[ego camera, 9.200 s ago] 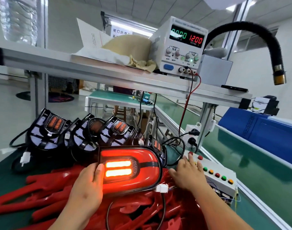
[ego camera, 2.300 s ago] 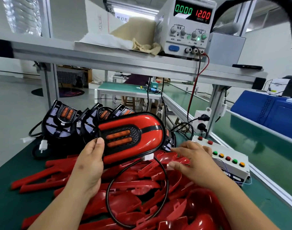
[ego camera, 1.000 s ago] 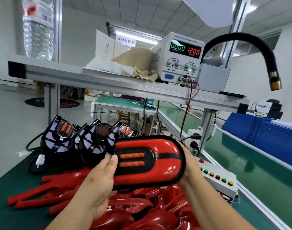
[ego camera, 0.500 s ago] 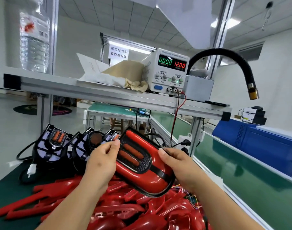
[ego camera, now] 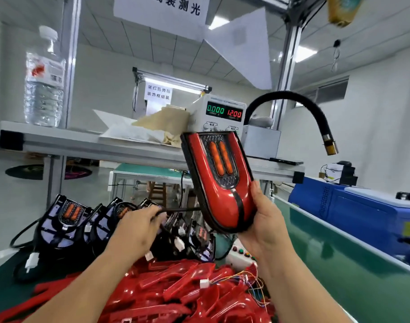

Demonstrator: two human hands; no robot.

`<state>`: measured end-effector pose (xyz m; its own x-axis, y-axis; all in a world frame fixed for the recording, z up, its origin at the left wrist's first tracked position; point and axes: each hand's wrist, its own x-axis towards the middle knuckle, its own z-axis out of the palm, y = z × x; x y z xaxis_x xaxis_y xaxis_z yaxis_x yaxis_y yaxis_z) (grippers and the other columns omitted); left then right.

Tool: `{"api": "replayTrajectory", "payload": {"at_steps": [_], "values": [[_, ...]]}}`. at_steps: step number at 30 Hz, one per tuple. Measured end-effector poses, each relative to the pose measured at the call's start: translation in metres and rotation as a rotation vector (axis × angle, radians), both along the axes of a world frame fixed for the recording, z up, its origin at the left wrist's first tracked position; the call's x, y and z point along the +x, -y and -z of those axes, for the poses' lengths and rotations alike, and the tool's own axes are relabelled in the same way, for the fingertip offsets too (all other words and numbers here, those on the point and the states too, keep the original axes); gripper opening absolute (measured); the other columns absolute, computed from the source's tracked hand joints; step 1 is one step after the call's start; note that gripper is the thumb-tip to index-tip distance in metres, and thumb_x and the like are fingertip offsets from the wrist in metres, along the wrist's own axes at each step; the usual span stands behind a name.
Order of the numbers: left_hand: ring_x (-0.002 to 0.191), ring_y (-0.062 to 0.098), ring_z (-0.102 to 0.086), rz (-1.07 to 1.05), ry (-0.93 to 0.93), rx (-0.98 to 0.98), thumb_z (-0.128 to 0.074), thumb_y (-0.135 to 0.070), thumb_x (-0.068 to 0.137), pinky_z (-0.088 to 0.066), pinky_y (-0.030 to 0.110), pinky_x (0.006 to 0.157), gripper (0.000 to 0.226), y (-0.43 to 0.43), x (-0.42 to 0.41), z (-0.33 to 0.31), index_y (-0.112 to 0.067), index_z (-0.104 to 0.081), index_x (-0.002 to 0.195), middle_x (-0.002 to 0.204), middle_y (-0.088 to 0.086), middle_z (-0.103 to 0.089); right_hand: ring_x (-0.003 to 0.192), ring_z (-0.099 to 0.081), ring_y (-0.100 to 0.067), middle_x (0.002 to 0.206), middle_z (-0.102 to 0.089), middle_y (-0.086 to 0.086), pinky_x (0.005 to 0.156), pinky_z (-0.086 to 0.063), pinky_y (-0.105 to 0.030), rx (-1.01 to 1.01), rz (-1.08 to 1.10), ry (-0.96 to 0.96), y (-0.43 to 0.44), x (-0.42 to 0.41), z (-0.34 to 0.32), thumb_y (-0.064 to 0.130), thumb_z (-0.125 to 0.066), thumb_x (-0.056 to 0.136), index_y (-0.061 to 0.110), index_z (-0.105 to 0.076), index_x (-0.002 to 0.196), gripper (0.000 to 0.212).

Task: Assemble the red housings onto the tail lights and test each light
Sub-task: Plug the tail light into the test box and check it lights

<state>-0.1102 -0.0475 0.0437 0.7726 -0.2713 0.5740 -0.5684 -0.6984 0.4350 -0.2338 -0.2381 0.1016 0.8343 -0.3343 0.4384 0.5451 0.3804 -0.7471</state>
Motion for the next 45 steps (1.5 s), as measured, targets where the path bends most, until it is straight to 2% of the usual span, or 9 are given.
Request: {"api": "replayTrajectory", "payload": {"at_steps": [5, 8, 18, 21, 25, 31, 35, 39, 45], "values": [[0.058, 0.015, -0.065, 0.276, -0.545, -1.123, -0.041, -0.022, 0.105, -0.054, 0.028, 0.052, 0.028, 0.037, -0.029, -0.034, -0.008, -0.061, 0.093, 0.069, 0.002, -0.069, 0.103, -0.068, -0.036, 0.112, -0.070, -0.020, 0.075, -0.058, -0.046, 0.032, -0.015, -0.009, -0.022, -0.013, 0.004, 0.041, -0.054, 0.085, 0.008, -0.073, 0.107, 0.044], [0.057, 0.023, -0.068, 0.563, -1.039, -1.434, -0.029, -0.024, 0.106, -0.055, 0.032, 0.050, 0.042, 0.057, -0.061, -0.050, -0.004, -0.064, 0.095, 0.063, 0.010, -0.072, 0.091, -0.072, -0.035, 0.102, -0.073, -0.020, 0.068, -0.060, -0.042, 0.019, 0.151, -0.131, -0.031, -0.023, 0.021, 0.044, -0.059, 0.083, 0.004, -0.069, 0.108, 0.048], [0.111, 0.039, -0.065, 1.220, -1.340, -1.585, -0.044, -0.053, 0.089, -0.054, 0.057, 0.088, 0.058, 0.100, -0.176, 0.001, -0.009, -0.073, 0.114, 0.122, 0.021, -0.067, 0.075, -0.069, -0.035, 0.088, -0.073, -0.023, 0.076, -0.059, -0.053, 0.094, 0.551, -0.328, 0.008, -0.111, 0.048, 0.035, -0.054, 0.097, -0.003, -0.068, 0.094, 0.041], [0.102, 0.033, -0.070, 1.151, -1.147, -1.575, -0.055, -0.047, 0.080, -0.059, 0.050, 0.077, 0.051, 0.124, -0.221, 0.005, -0.020, -0.067, 0.122, 0.117, 0.015, -0.070, 0.063, -0.062, -0.026, 0.074, -0.068, -0.017, 0.059, -0.057, -0.034, 0.189, 0.678, -0.353, 0.017, -0.142, 0.056, 0.033, -0.054, 0.098, -0.006, -0.063, 0.088, 0.041], [0.110, 0.033, -0.066, 1.088, -1.138, -1.382, -0.052, -0.030, 0.090, -0.052, 0.056, 0.092, 0.044, 0.159, -0.247, 0.008, -0.017, -0.056, 0.132, 0.122, 0.014, -0.068, 0.075, -0.064, -0.026, 0.085, -0.071, -0.019, 0.075, -0.056, -0.042, 0.262, 0.721, -0.360, 0.037, -0.192, 0.060, 0.027, -0.052, 0.100, 0.004, -0.063, 0.091, 0.028], [0.090, 0.030, -0.073, 1.093, -1.552, -0.999, -0.042, -0.042, 0.095, -0.061, 0.040, 0.070, 0.051, 0.211, -0.246, -0.001, -0.006, -0.078, 0.098, 0.107, 0.019, -0.073, 0.078, -0.066, -0.018, 0.109, -0.072, -0.013, 0.060, -0.053, -0.027, 0.237, 0.677, -0.308, 0.079, -0.257, 0.067, 0.006, -0.061, 0.092, 0.010, -0.064, 0.115, 0.023], [0.073, 0.036, -0.073, 0.950, -1.647, -0.842, -0.041, -0.037, 0.101, -0.056, 0.043, 0.066, 0.055, 0.251, -0.236, -0.023, 0.008, -0.072, 0.102, 0.097, 0.028, -0.072, 0.071, -0.072, -0.022, 0.090, -0.075, -0.018, 0.066, -0.061, -0.032, 0.335, 0.736, -0.219, 0.106, -0.254, 0.061, -0.007, -0.057, 0.090, 0.002, -0.066, 0.091, 0.013], [0.048, 0.030, -0.068, 0.976, -1.555, -0.821, -0.045, -0.026, 0.103, -0.054, 0.033, 0.039, 0.061, 0.284, -0.212, -0.031, 0.008, -0.073, 0.060, 0.065, 0.023, -0.070, 0.066, -0.069, -0.018, 0.075, -0.074, -0.011, 0.056, -0.057, -0.026, 0.345, 0.827, -0.232, 0.142, -0.225, 0.059, -0.004, -0.055, 0.093, 0.002, -0.066, 0.083, 0.016], [0.080, 0.036, -0.067, 0.828, -1.536, -0.746, -0.043, -0.016, 0.103, -0.057, 0.046, 0.072, 0.040, 0.323, -0.176, -0.033, 0.012, -0.070, 0.100, 0.091, 0.025, -0.072, 0.061, -0.070, -0.005, 0.066, -0.074, 0.003, 0.067, -0.050, -0.025, 0.294, 0.836, -0.269, 0.210, -0.176, 0.058, 0.001, -0.053, 0.096, 0.007, -0.067, 0.082, 0.021]]}}
